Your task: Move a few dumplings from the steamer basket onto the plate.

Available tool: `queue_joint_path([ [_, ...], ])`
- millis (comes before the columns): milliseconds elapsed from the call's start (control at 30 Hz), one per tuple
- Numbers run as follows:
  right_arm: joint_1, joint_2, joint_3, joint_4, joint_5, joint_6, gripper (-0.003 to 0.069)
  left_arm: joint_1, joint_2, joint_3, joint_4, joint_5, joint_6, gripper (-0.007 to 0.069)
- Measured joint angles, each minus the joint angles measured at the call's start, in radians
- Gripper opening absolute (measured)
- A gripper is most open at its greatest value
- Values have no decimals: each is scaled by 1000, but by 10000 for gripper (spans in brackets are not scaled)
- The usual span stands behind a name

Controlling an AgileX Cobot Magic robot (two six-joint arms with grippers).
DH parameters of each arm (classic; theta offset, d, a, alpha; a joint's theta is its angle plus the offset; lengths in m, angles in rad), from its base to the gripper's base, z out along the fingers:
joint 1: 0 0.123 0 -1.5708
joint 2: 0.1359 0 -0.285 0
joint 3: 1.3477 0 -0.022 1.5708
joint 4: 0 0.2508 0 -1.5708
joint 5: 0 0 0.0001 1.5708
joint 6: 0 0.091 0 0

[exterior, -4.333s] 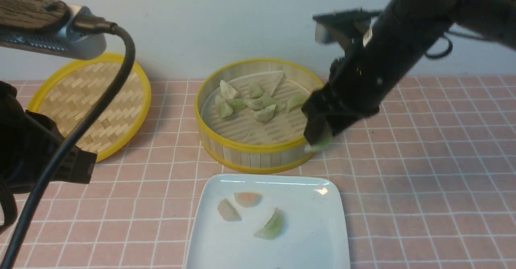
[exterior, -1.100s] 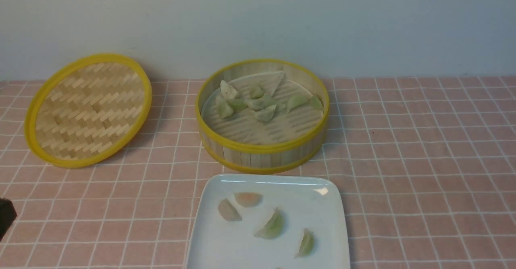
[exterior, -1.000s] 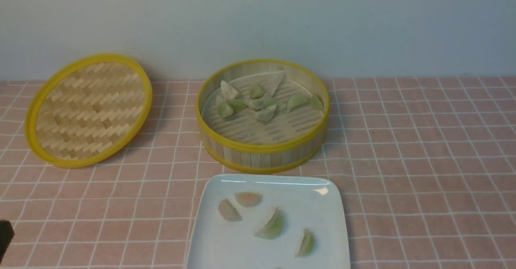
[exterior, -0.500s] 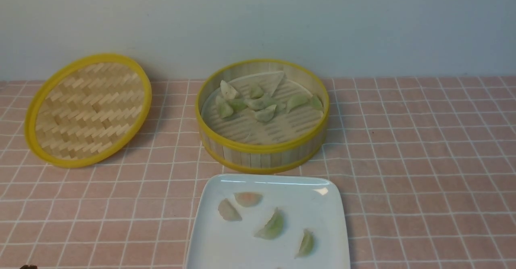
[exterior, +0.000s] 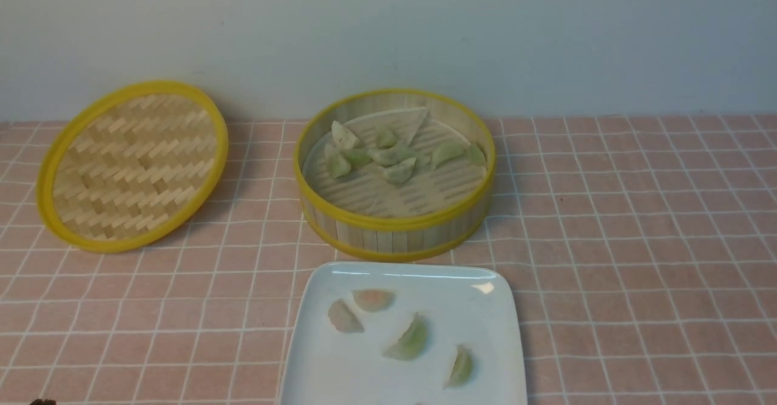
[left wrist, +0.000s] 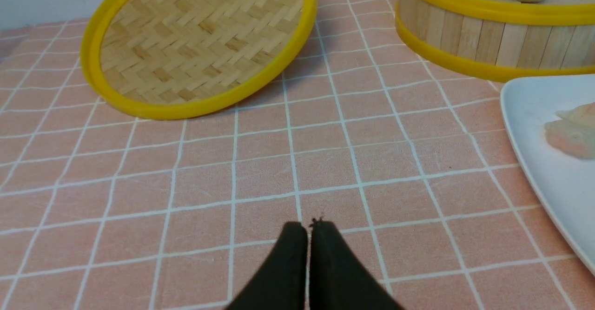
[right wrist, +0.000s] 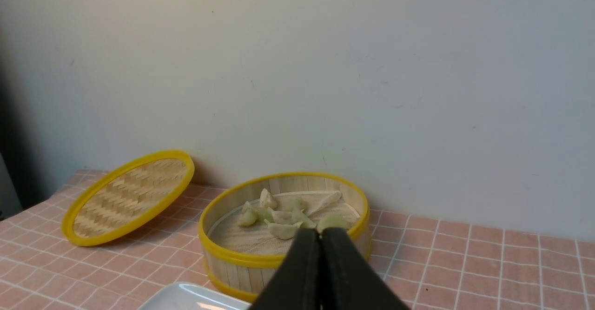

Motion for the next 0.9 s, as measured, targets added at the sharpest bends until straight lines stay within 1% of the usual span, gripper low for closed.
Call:
queue_joint_path([
  [200,0,0,9,11,-22,-14,-15,0,0,0,0,0,0,-6],
  [267,0,0,29,64,-70,-59,-15,0,0,0,0,0,0,-6],
  [300,0,0,48,101,-113,-109,-15,0,0,0,0,0,0,-6],
  [333,0,0,52,108,-113,-118,-15,0,0,0,0,0,0,-6],
  [400,0,0,95,209,-212,-228,-15,0,0,0,0,0,0,-6],
  [433,0,0,106,232,-235,-257,-15,0,0,0,0,0,0,-6],
  [500,0,0,132,269,-278,-287,-15,0,0,0,0,0,0,-6],
  [600,-5,0,170,282,-306,-302,-15,0,0,0,0,0,0,-6],
  [700,-68,0,214,283,-307,-306,-15,0,0,0,0,1,0,-6],
  [733,-116,0,234,283,-305,-306,-15,0,0,0,0,1,0,-6],
  [767,-190,0,261,283,-295,-309,-15,0,0,0,0,1,0,-6],
  [867,-345,0,342,283,-258,-309,-15,0,0,0,-1,1,0,-6],
  [900,-380,0,374,283,-252,-309,-15,0,0,0,-1,1,0,-6],
])
